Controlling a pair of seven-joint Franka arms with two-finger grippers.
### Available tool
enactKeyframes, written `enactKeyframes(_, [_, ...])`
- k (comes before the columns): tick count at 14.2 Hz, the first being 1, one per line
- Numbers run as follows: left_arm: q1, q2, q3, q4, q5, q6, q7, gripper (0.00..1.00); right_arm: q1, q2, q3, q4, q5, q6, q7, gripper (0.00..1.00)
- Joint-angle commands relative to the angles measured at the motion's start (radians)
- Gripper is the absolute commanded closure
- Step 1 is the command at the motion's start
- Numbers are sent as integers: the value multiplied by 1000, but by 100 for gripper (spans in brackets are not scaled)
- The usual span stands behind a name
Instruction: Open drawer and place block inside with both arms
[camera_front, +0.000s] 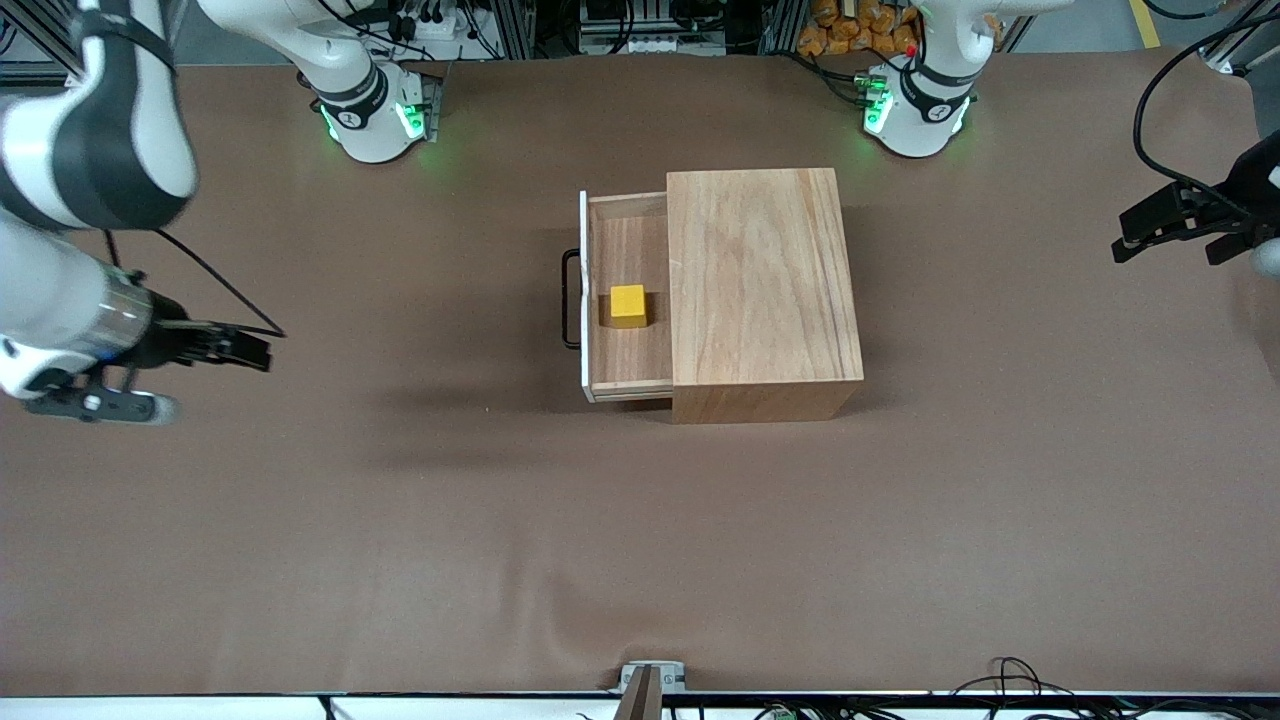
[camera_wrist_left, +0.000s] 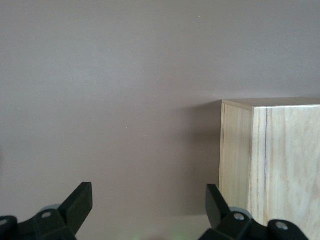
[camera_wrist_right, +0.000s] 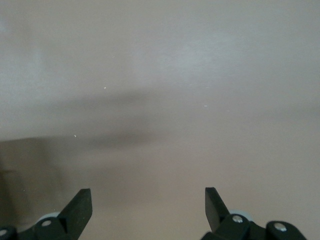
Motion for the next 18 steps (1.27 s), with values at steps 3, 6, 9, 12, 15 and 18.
enactKeyframes(3, [9,1,-5,16,9,-16,16,0,-143,-148,31,-55,-15,-49,-99,0])
enactKeyframes(6, [9,1,-5,16,9,-16,17,0,-218,-198,55,-57,-15,-101,-184,0])
enactKeyframes(9, [9,1,-5,16,7,-17,19,0,-258,-240,112,-55,-72,-156,-184,0])
enactKeyframes(12, [9,1,-5,16,7,-17,19,0,-260,-251,112,-54,-75,-187,-189,0])
enactKeyframes(15, [9,2,-5,16,7,-17,20,0,-257,-248,118,-37,-75,-195,-181,0])
enactKeyframes(18, [9,1,-5,16,7,-17,20,0,-249,-250,118,-20,-73,-232,-137,0])
